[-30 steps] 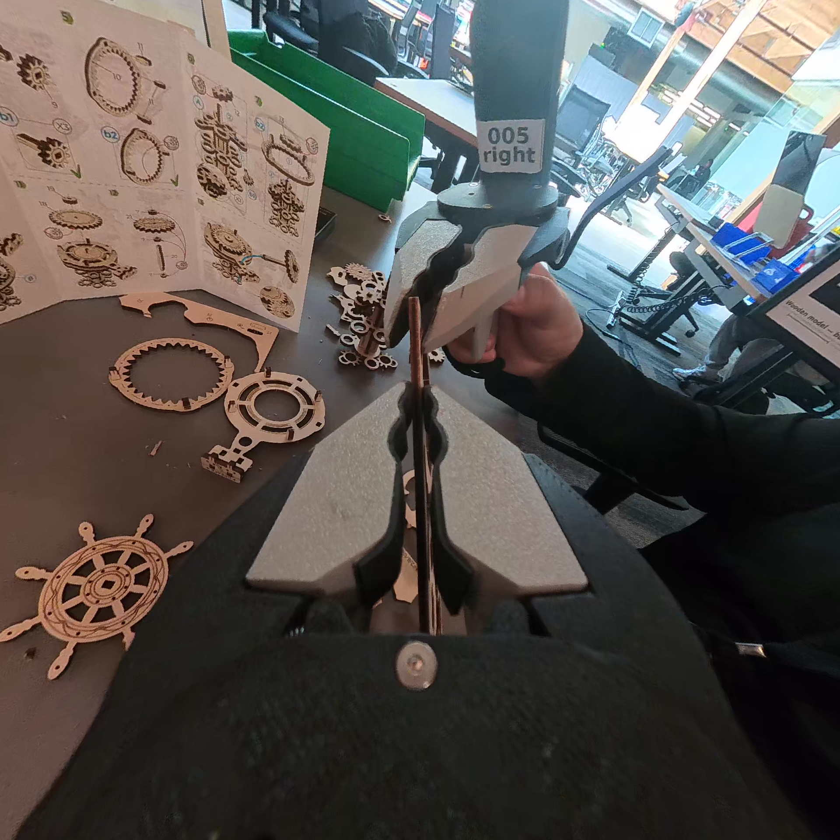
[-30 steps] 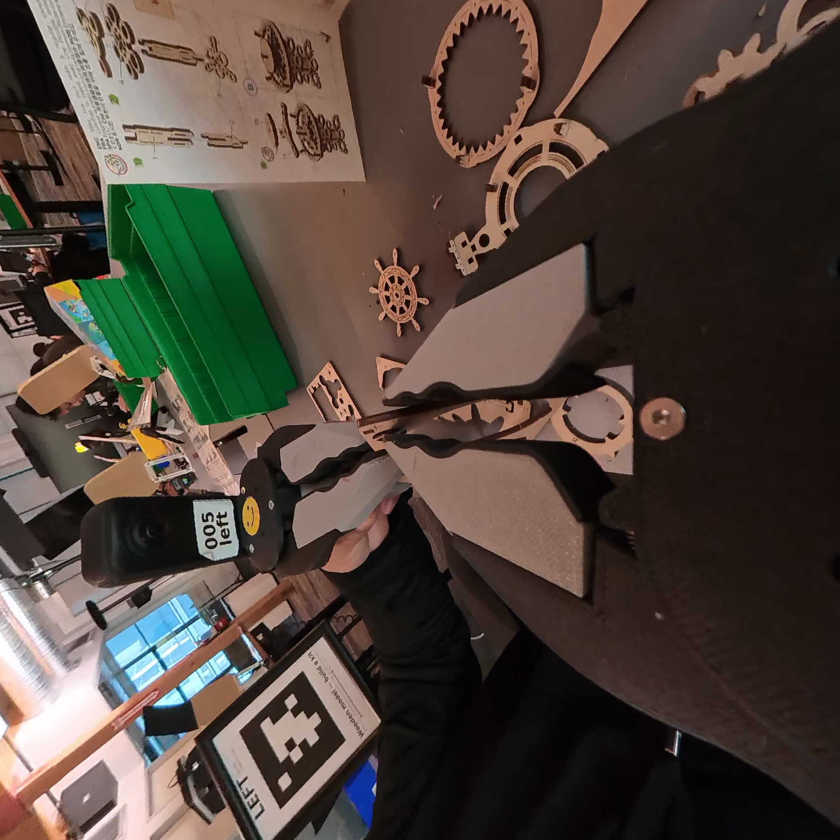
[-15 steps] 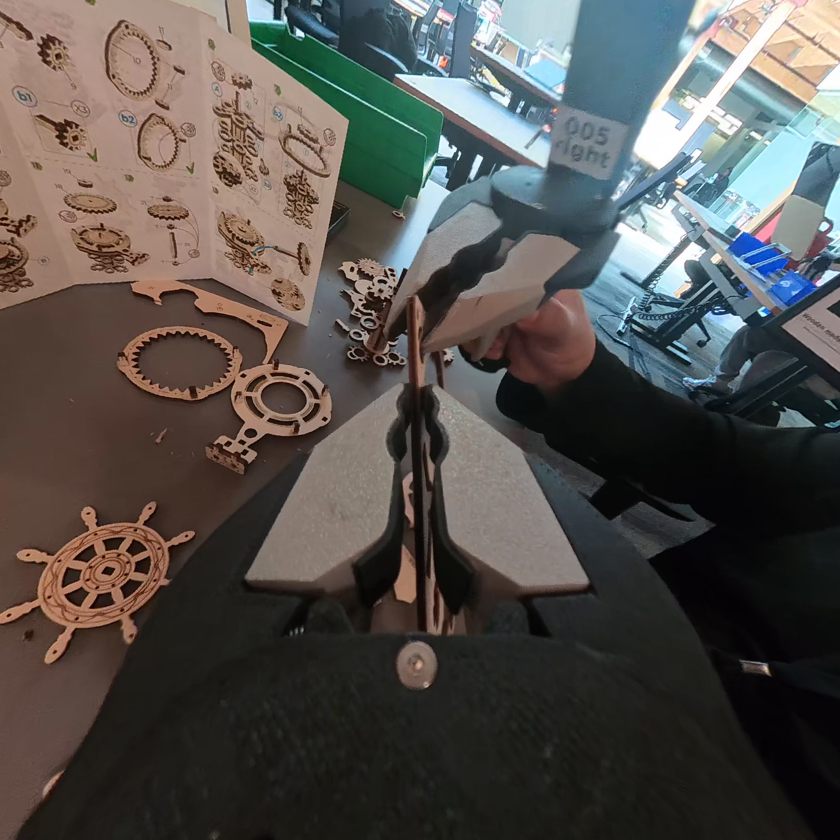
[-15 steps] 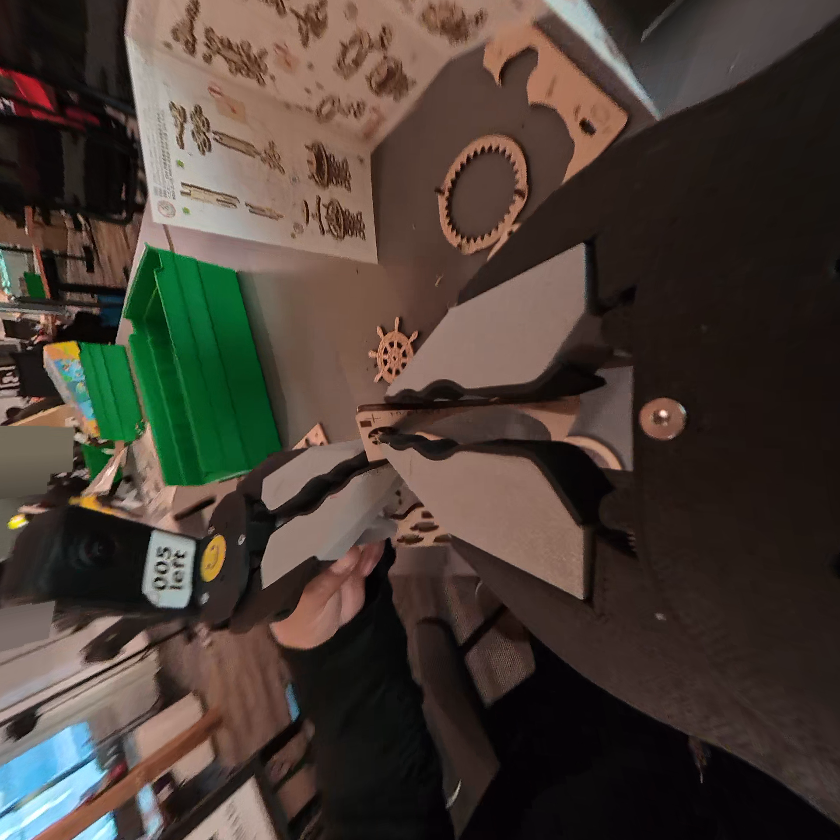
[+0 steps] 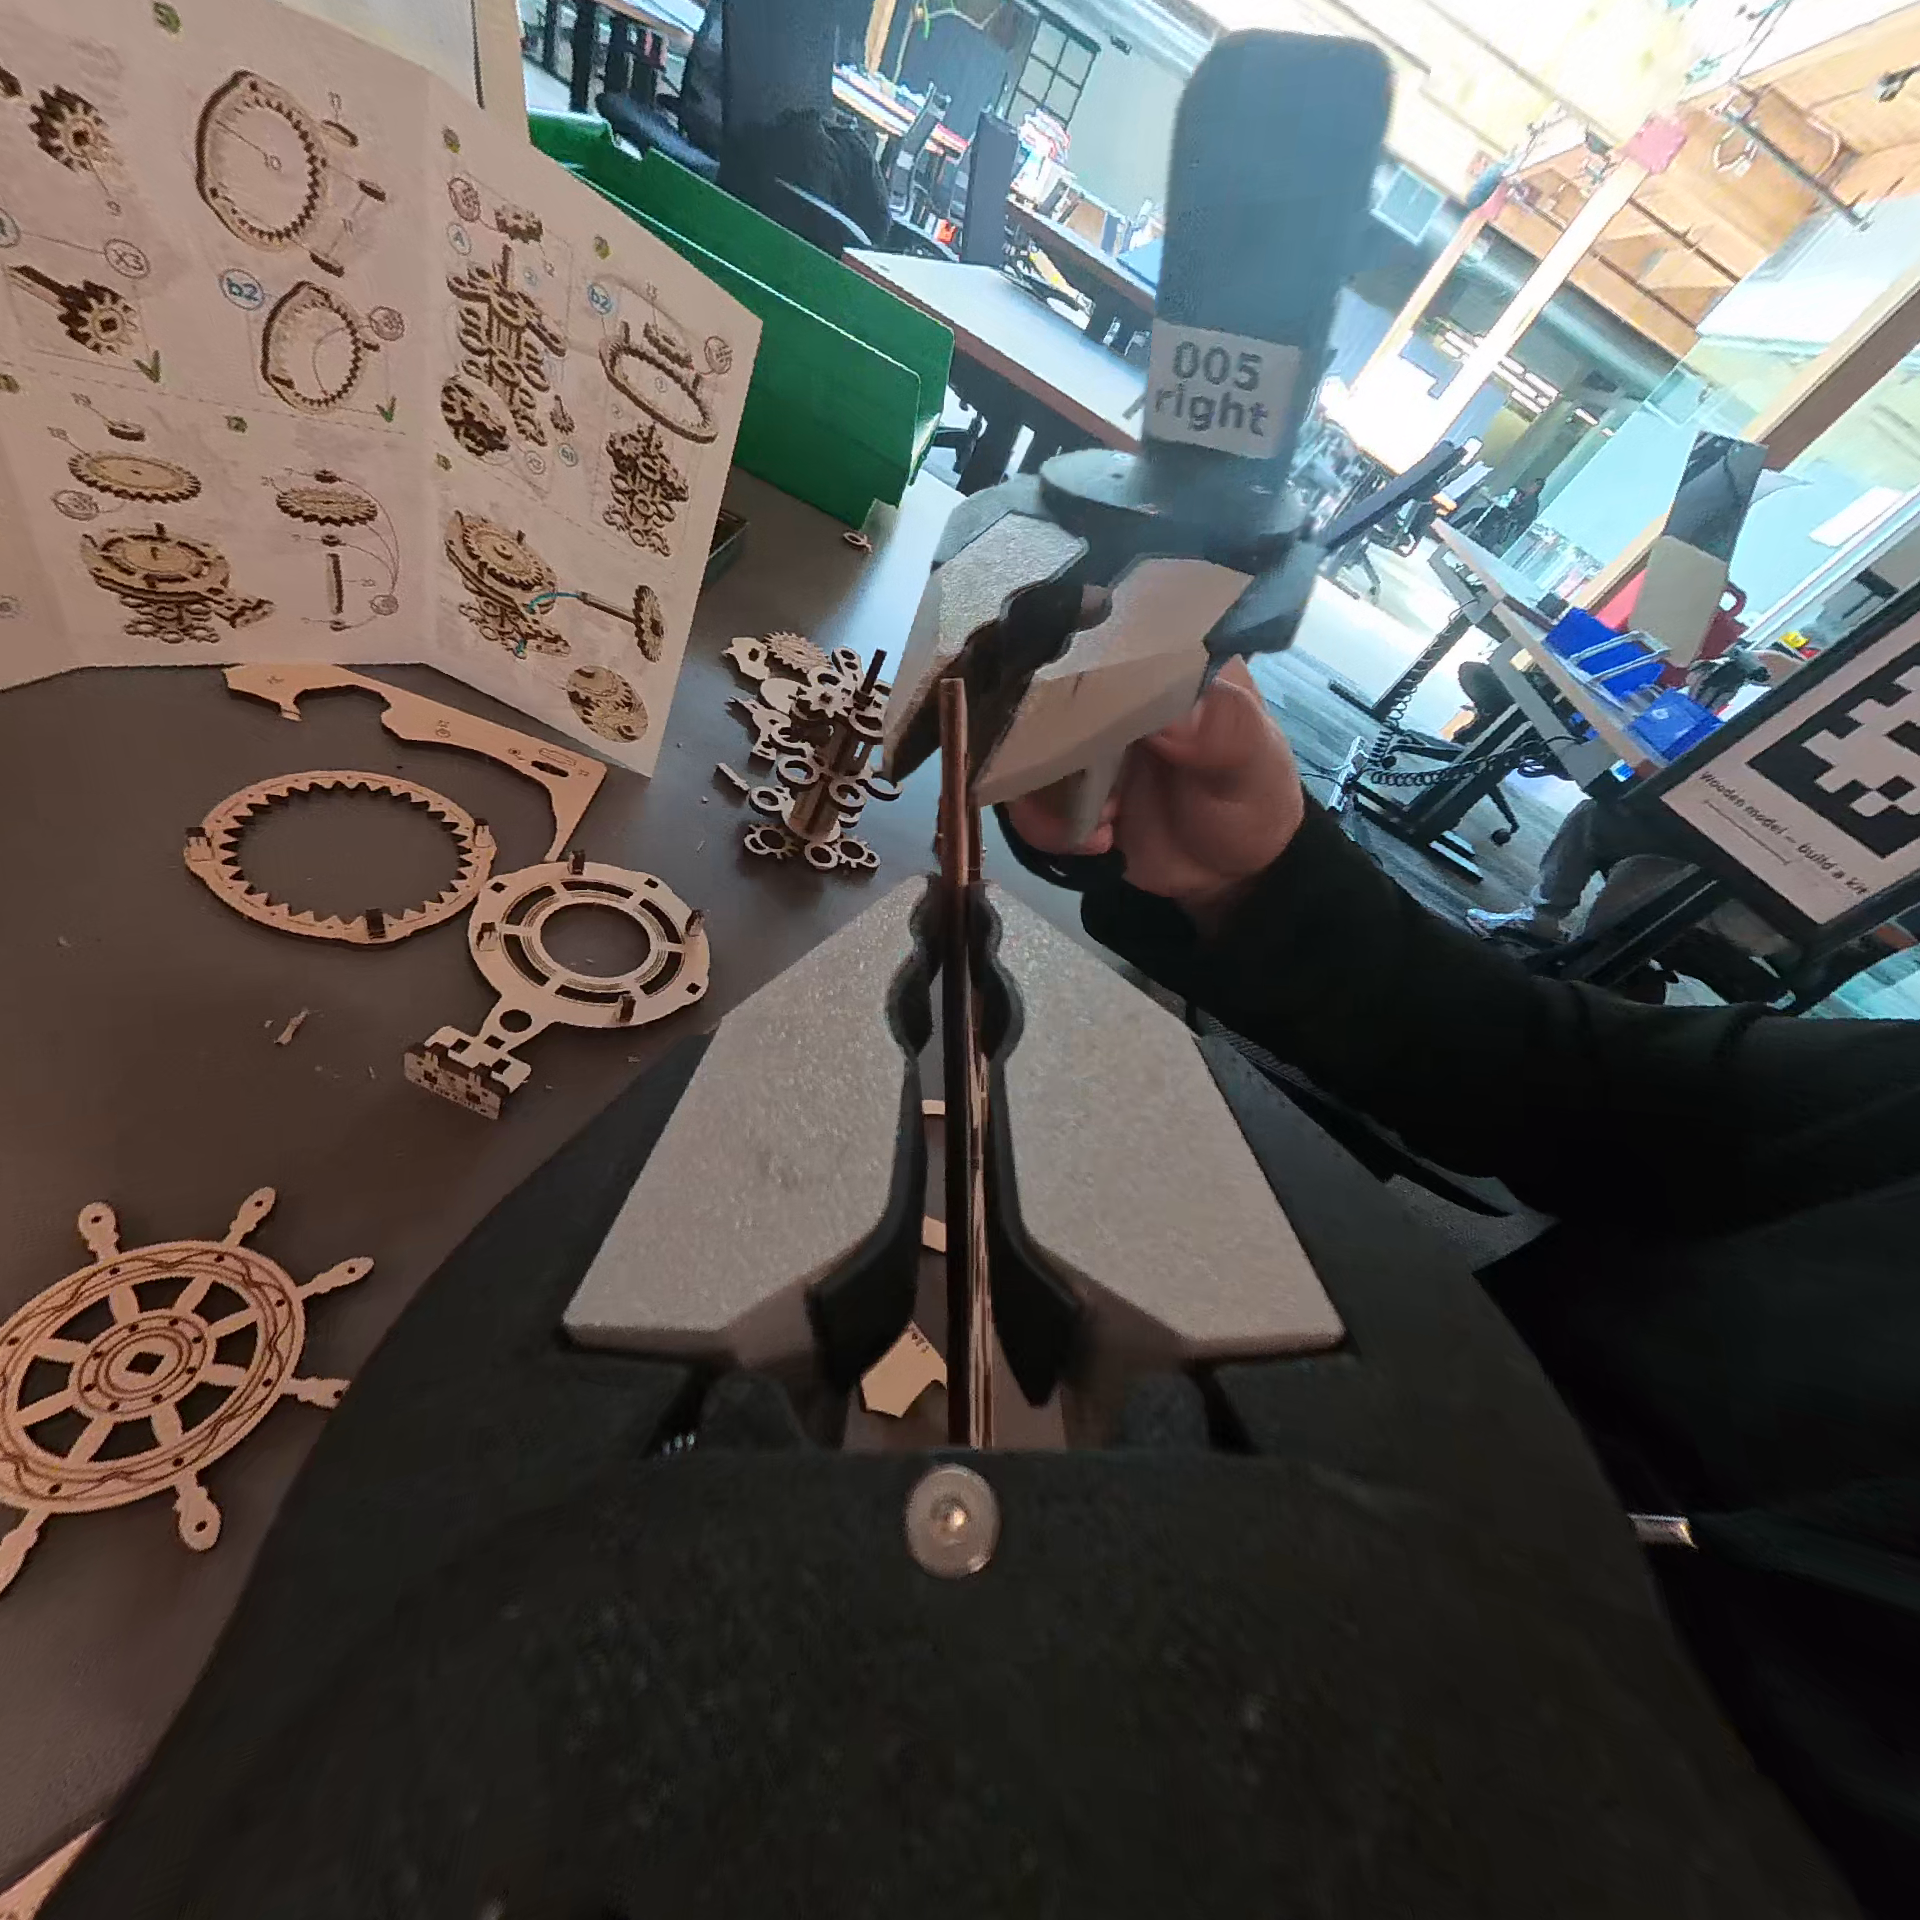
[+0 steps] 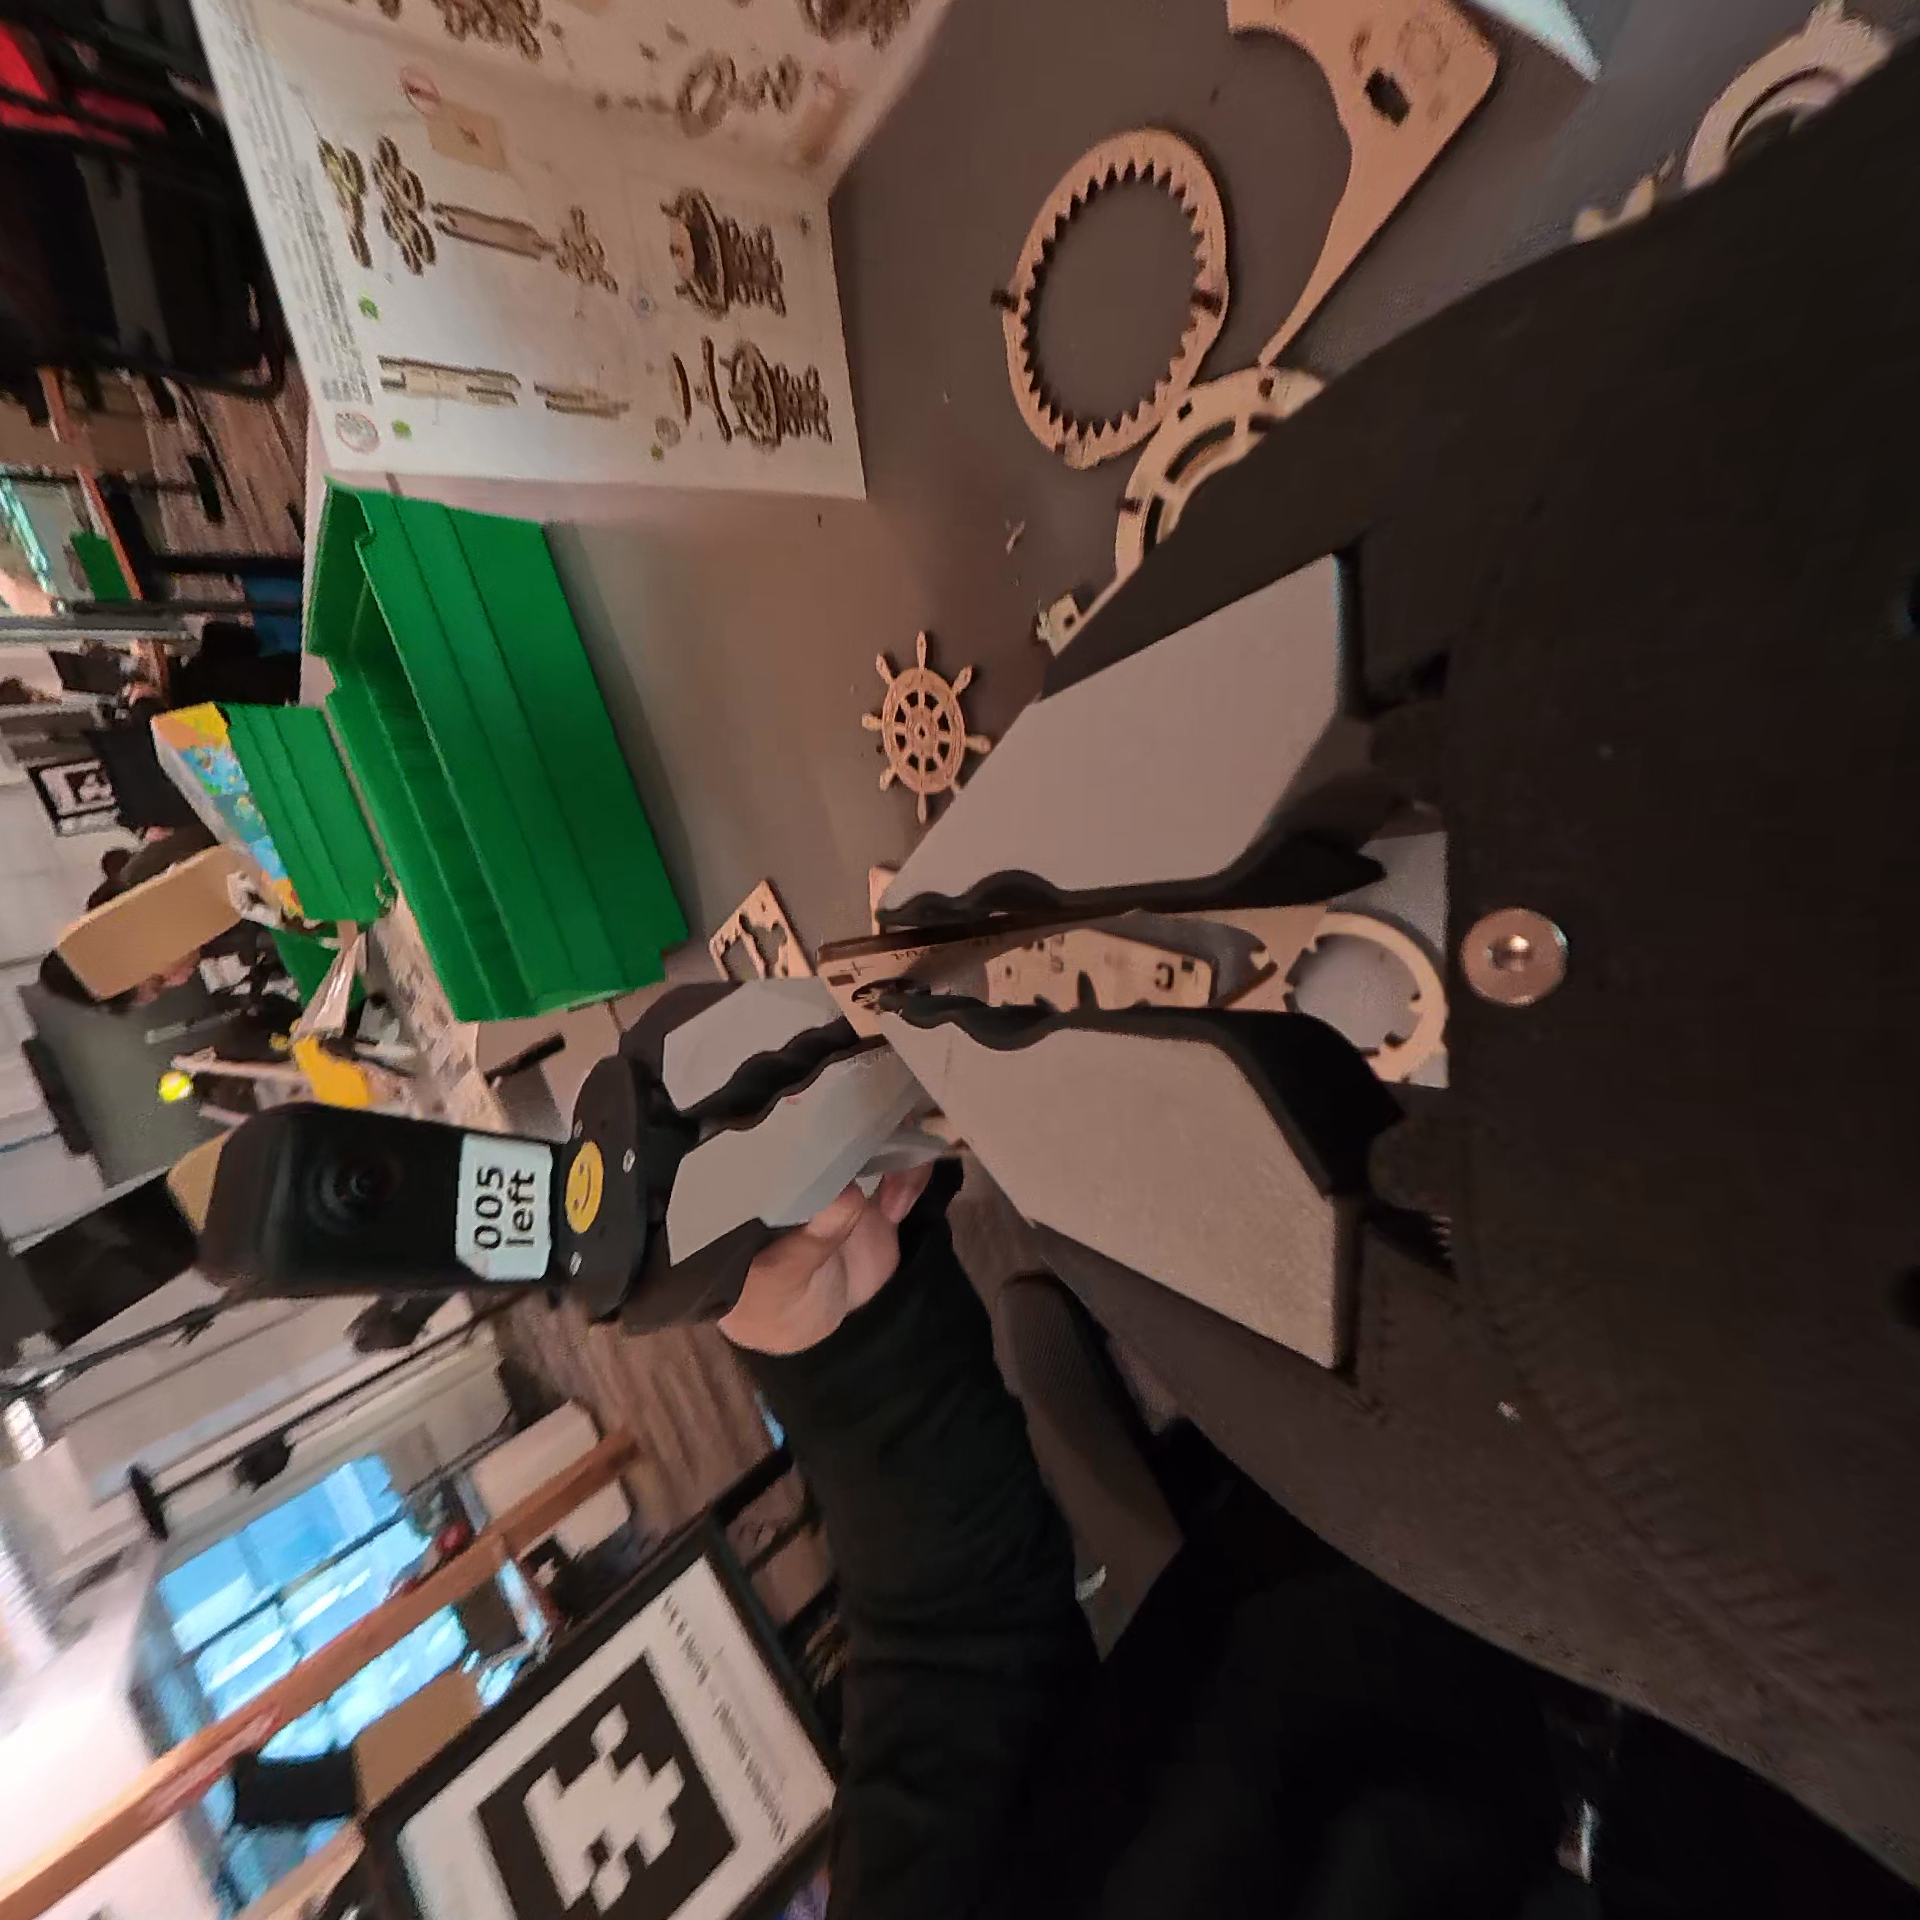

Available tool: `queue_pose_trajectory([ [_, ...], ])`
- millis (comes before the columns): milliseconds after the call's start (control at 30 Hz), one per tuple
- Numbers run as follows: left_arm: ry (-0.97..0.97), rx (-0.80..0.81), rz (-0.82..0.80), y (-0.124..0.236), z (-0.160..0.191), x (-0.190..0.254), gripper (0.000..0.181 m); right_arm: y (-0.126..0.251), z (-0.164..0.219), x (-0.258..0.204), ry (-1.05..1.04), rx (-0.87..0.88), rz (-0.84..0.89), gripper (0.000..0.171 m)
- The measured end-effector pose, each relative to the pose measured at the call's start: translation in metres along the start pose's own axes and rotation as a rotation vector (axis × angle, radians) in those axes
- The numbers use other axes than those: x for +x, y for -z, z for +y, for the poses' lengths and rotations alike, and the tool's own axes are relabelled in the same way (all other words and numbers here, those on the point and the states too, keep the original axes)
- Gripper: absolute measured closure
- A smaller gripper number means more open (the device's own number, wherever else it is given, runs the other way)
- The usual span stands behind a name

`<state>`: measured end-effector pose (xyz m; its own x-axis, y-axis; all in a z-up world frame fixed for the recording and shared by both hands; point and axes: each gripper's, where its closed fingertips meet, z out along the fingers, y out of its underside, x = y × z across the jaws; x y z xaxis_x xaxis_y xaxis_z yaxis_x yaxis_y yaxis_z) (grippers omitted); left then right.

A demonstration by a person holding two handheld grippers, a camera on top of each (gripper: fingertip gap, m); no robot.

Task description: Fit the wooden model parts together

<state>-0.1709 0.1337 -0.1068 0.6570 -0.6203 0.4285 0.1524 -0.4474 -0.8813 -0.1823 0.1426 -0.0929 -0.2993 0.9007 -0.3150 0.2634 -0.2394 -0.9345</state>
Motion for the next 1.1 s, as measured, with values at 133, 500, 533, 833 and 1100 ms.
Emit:
queue_pose_trajectory([
  [133, -0.005, -0.007, -0.003, 0.000, 0.000, 0.001, 0.181, 0.001, 0.000, -0.001, -0.070, 0.013, -0.062, 0.163],
  [500, -0.027, -0.033, -0.043, -0.002, 0.002, 0.000, 0.180, 0.001, 0.002, 0.003, 0.025, -0.017, 0.034, 0.164],
  [533, -0.027, -0.036, -0.050, -0.003, 0.002, -0.002, 0.180, 0.000, 0.001, 0.005, 0.074, -0.036, 0.085, 0.164],
  [833, 0.037, 0.012, -0.007, -0.003, 0.002, -0.006, 0.181, -0.001, 0.001, 0.012, 0.231, -0.172, 0.226, 0.161],
  [1100, -0.033, -0.030, -0.056, -0.002, 0.002, -0.007, 0.180, -0.002, 0.003, 0.012, 0.107, -0.236, 0.115, 0.161],
])
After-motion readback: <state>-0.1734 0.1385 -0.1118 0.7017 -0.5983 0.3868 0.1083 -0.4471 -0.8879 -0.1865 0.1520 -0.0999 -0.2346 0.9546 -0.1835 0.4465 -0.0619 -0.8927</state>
